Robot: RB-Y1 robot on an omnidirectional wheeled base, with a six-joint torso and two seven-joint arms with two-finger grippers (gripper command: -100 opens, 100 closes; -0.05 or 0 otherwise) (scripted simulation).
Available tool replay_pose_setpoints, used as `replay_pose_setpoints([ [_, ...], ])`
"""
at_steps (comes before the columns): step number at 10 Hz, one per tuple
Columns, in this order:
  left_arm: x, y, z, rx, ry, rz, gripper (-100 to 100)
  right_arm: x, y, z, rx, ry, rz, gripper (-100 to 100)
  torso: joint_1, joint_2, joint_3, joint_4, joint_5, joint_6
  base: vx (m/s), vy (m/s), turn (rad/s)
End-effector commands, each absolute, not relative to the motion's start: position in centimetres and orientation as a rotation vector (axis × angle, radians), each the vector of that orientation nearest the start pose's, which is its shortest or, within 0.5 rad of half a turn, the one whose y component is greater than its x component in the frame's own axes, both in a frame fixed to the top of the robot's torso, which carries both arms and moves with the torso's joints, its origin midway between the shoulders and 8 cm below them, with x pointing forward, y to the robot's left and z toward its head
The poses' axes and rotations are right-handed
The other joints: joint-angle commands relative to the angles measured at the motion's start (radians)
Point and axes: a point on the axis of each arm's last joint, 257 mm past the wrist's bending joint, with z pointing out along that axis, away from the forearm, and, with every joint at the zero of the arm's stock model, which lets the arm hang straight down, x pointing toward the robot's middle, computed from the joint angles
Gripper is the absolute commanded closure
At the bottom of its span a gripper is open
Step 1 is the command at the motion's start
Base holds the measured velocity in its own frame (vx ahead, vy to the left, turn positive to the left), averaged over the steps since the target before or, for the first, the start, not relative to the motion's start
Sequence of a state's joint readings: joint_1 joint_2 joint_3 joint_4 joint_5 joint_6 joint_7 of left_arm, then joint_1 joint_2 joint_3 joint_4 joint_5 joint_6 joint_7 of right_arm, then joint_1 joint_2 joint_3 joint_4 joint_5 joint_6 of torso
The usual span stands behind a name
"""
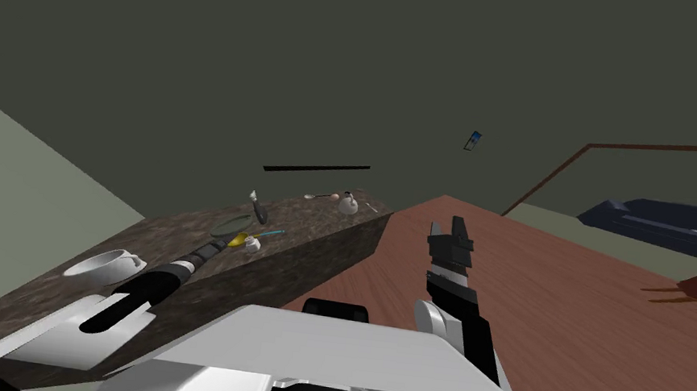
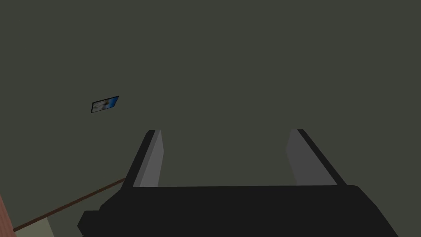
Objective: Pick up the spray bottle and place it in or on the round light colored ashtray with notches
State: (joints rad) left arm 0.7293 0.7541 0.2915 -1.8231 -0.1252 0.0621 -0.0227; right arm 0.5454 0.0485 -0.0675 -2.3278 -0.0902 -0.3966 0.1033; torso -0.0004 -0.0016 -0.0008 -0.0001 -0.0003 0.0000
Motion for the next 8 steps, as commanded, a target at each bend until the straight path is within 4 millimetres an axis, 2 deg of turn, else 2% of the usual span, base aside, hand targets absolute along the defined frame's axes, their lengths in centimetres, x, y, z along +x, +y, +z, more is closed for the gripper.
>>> replay_pose_setpoints([
  [1, 29.6, 59.8, -25.1, -0.800, 1.761, -0.029, -100, 33.9, -32.3, 1.2, 0.774, 0.610, 1.158, 0, 0.000, 0.000, 0.000, 0.000, 0.000, 0.000, 0.050, -0.037, -0.264],
  [5, 27.2, 65.4, -25.1, -0.818, 1.827, 0.174, -100, 33.9, -32.3, 1.2, 0.774, 0.610, 1.158, 0, 0.000, -0.002, -0.001, 0.000, 0.000, 0.000, 0.067, -0.035, -0.229],
  [8, 25.6, 68.7, -24.6, -0.829, 1.855, 0.302, -100, 33.9, -32.3, 1.2, 0.774, 0.610, 1.158, 0, 0.001, -0.004, -0.002, -0.001, 0.000, 0.000, 0.094, -0.013, -0.183],
])
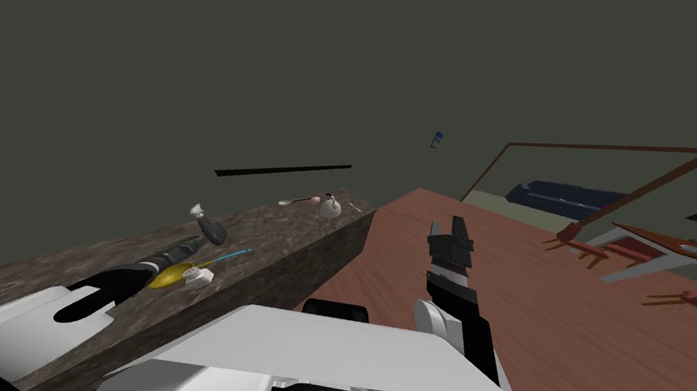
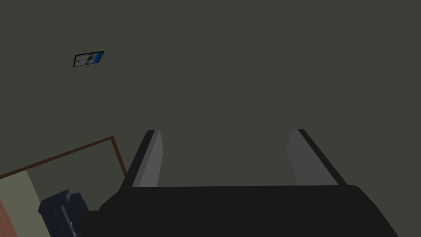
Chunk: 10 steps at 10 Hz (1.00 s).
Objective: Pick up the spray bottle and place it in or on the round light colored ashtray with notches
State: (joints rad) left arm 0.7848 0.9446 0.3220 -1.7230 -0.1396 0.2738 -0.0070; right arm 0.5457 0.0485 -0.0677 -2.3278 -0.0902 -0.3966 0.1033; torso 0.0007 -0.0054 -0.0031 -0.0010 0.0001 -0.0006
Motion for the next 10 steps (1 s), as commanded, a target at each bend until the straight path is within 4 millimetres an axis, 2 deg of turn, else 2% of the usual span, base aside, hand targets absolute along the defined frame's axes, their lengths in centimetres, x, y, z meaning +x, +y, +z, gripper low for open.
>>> replay_pose_setpoints([
  [1, 25.2, 69.6, -24.4, -0.832, 1.862, 0.339, -100, 33.9, -32.3, 1.2, 0.774, 0.610, 1.158, 0, 0.000, 0.000, 0.000, 0.000, 0.000, 0.000, 0.073, -0.006, -0.165],
  [6, 23.1, 73.4, -23.1, -0.846, 1.880, 0.503, -100, 33.9, -32.3, 1.2, 0.774, 0.610, 1.158, 0, 0.001, 0.002, 0.001, 0.000, 0.000, 0.000, 0.070, 0.011, -0.147],
  [7, 23.4, 73.0, -23.4, -0.844, 1.879, 0.482, -100, 33.9, -32.3, 1.2, 0.774, 0.610, 1.158, 0, 0.002, 0.001, 0.001, 0.000, 0.000, 0.000, 0.034, 0.016, -0.035],
  [8, 23.4, 73.1, -23.4, -0.845, 1.878, 0.486, 0, 33.9, -32.3, 1.2, 0.774, 0.610, 1.158, 0, 0.001, 0.004, 0.002, 0.001, 0.000, -0.001, 0.007, 0.003, 0.005],
  [9, 23.1, 73.6, -24.0, -0.854, 1.875, 0.493, -100, 33.9, -32.3, 1.2, 0.774, 0.610, 1.158, 0, 0.000, 0.006, 0.003, 0.001, 0.000, -0.001, 0.040, 0.042, -0.081],
  [10, 23.3, 73.4, -23.6, -0.851, 1.876, 0.490, -100, 33.9, -32.3, 1.2, 0.774, 0.610, 1.158, 0, 0.002, 0.005, 0.003, 0.001, 0.001, -0.001, 0.024, 0.030, -0.027],
])
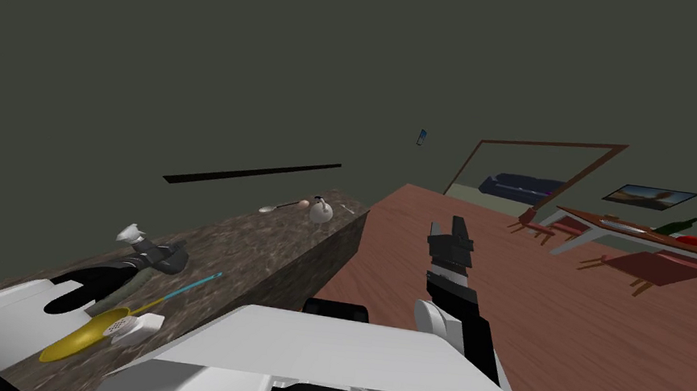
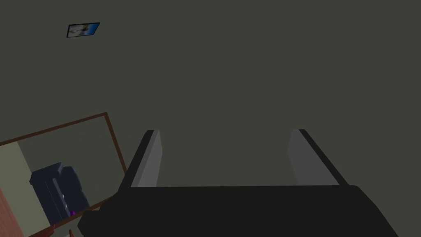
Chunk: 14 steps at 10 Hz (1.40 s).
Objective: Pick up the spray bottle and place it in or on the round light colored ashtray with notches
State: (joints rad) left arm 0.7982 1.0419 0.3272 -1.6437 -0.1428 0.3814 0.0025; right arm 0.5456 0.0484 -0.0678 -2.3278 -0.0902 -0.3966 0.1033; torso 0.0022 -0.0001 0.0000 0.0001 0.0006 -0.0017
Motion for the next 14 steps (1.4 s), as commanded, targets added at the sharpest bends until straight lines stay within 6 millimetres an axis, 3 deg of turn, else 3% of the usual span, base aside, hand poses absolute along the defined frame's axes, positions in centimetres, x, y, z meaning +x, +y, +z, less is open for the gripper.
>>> replay_pose_setpoints([
  [1, 23.3, 73.4, -23.6, -0.851, 1.876, 0.491, 100, 33.9, -32.3, 1.2, 0.774, 0.610, 1.158, 0, 0.000, 0.000, 0.000, 0.000, 0.000, 0.000, 0.000, 0.000, 0.000],
  [5, 23.2, 73.5, -23.6, -0.851, 1.876, 0.492, 100, 33.9, -32.3, 1.2, 0.774, 0.610, 1.158, 0, -0.002, 0.002, 0.001, 0.000, 0.000, 0.000, 0.000, 0.001, 0.003],
  [6, 23.2, 73.5, -23.6, -0.851, 1.876, 0.492, 0, 33.9, -32.3, 1.2, 0.774, 0.610, 1.158, 0, -0.002, 0.002, 0.001, 0.000, 0.000, 0.000, 0.000, 0.000, 0.000],
  [7, 23.2, 73.5, -23.6, -0.851, 1.876, 0.492, 100, 33.9, -32.3, 1.2, 0.774, 0.610, 1.158, 0, -0.002, 0.002, 0.001, 0.000, 0.000, 0.000, 0.000, 0.000, 0.000],
  [8, 23.2, 73.5, -23.6, -0.851, 1.876, 0.492, 0, 33.9, -32.3, 1.2, 0.774, 0.610, 1.158, 0, -0.002, 0.002, 0.001, 0.000, 0.000, 0.000, 0.000, 0.000, 0.000],
  [9, 23.4, 73.3, -23.5, -0.841, 1.885, 0.503, 100, 33.9, -32.3, 1.2, 0.774, 0.610, 1.158, 0, -0.002, 0.002, 0.001, 0.000, 0.000, 0.000, -0.097, -0.066, -0.017],
  [14, 24.4, 72.7, -22.8, -0.791, 1.926, 0.554, 100, 33.9, -32.3, 1.2, 0.774, 0.609, 1.158, 0, -0.009, 0.017, 0.008, 0.000, 0.007, -0.003, -0.183, -0.098, -0.010],
])
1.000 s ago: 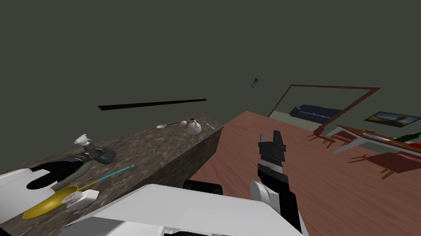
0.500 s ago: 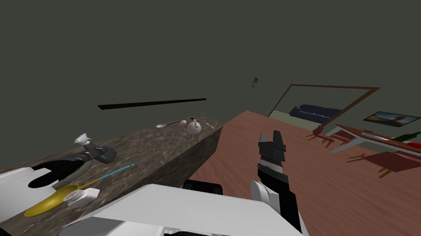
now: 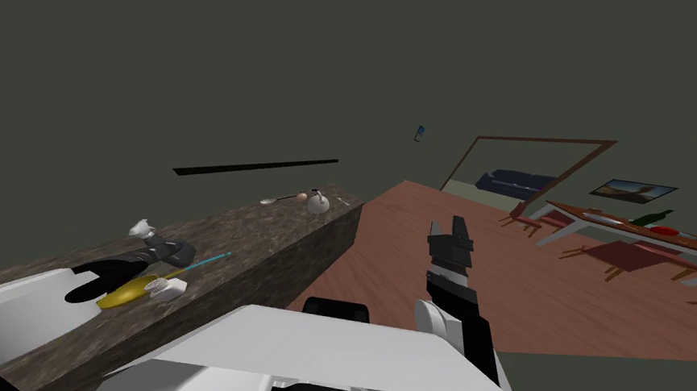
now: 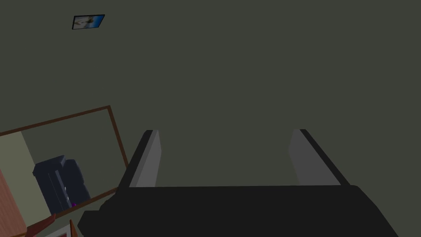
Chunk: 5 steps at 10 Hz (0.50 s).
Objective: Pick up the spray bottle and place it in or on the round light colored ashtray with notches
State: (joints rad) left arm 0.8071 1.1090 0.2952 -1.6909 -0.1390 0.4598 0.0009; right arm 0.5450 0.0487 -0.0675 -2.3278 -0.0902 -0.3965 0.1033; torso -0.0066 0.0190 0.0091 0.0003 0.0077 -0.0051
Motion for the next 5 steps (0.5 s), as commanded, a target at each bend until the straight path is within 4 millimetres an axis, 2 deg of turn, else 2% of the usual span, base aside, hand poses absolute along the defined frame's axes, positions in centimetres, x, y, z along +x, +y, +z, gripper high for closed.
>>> replay_pose_setpoints([
  [1, 24.7, 72.5, -22.5, -0.778, 1.934, 0.566, 100, 33.9, -32.3, 1.2, 0.774, 0.609, 1.158, 0, 0.000, 0.000, 0.000, 0.000, 0.000, 0.000, -0.191, -0.068, -0.001],
  [3, 25.1, 72.2, -21.9, -0.760, 1.945, 0.582, 100, 33.9, -32.3, 1.2, 0.774, 0.610, 1.158, 0, 0.002, -0.002, -0.001, -0.001, 0.000, -0.001, -0.160, -0.042, -0.013],
  [4, 25.3, 72.1, -21.3, -0.754, 1.947, 0.587, 100, 33.9, -32.3, 1.2, 0.774, 0.610, 1.158, 0, 0.003, -0.003, -0.002, -0.001, 0.000, -0.001, -0.168, -0.008, -0.006],
  [5, 25.4, 72.2, -20.6, -0.761, 1.940, 0.584, 100, 33.9, -32.3, 1.2, 0.774, 0.610, 1.158, 0, 0.005, -0.002, -0.001, -0.001, 0.000, -0.001, -0.142, 0.054, -0.005],
])
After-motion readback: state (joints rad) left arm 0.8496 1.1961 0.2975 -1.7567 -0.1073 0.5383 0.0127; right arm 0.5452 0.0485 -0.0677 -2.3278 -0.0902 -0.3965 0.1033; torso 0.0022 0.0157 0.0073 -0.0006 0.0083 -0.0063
